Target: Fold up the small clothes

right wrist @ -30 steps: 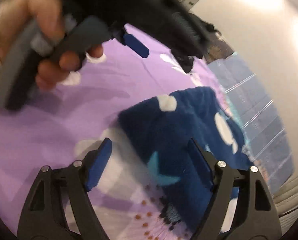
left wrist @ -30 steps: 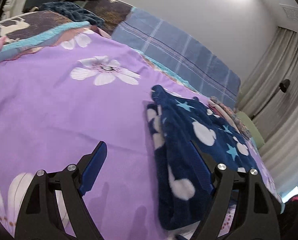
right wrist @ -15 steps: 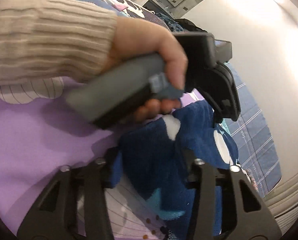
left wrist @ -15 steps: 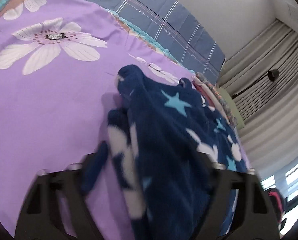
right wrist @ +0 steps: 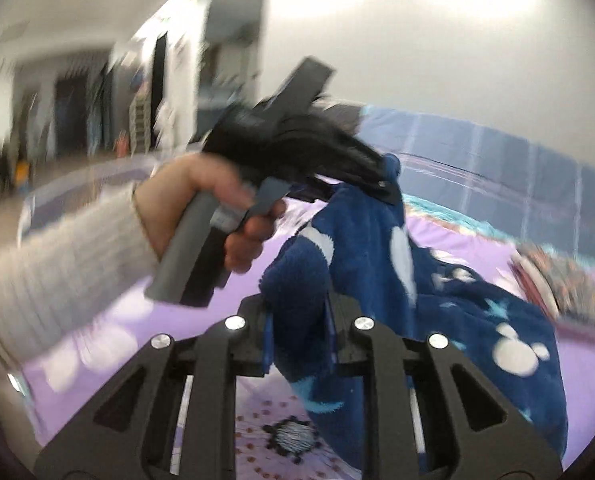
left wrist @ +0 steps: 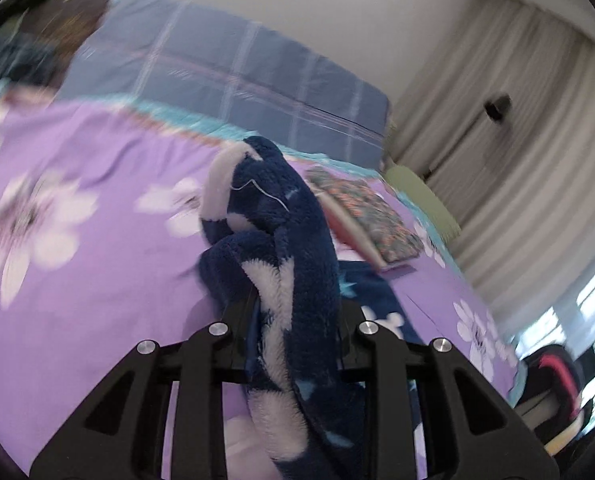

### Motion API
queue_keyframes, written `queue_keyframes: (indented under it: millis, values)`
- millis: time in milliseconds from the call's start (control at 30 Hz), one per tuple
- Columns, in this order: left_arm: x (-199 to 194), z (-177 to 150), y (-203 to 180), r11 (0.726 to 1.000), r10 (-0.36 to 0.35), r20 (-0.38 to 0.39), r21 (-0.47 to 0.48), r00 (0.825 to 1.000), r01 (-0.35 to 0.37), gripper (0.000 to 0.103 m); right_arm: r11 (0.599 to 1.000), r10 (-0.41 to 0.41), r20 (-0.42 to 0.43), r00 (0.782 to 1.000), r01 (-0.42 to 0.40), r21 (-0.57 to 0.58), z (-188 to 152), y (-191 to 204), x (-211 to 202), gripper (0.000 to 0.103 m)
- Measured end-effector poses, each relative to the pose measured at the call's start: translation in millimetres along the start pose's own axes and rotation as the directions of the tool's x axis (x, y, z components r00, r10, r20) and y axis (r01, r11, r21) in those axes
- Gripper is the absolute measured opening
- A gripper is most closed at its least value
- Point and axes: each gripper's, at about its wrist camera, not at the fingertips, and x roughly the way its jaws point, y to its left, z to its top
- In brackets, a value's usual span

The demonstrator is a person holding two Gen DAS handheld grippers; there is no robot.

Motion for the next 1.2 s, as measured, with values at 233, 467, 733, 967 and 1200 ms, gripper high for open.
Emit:
queue_keyframes:
  millis: [233, 467, 733, 967, 1200]
  values:
    - [91, 13, -128, 0.975, 0.073, -0.098, 0.217, 0.993, -0.051, 0.029, 0.919, -0.041, 0.048, 0.998, 0.019, 0.394, -21, -137, -58, 0.018]
    - [220, -29, -183, 0.953, 0.189, -0.293, 0.284, 0.937, -0.103, 0.043, 0.653, -0.005, -0.064, 0.998, 0.051, 0.755, -119, -254, -65, 0.017]
    - [220, -40, -222, 0.915, 0.140, -0.294, 0.404, 0.946, -0.010, 0.053, 0.558, 0.086, -0.028, 0.996, -0.025, 0.829, -171, -259, -72, 0.017]
    - [149, -25, -206, 0.865, 0.216, -0.143, 0.487, 0.966, -0.122, 0.053, 0.625, 0.046, -0.035, 0.998, -0.002, 0.780, -165, -253, -68, 0.017]
    - [146, -33, -128, 0.868, 0.338, -0.193, 0.442, 0.921, -0.226, 0.036, 0.664, -0.001, 0.001, 1.000, 0.000, 0.748, -146, -245, -83, 0.016]
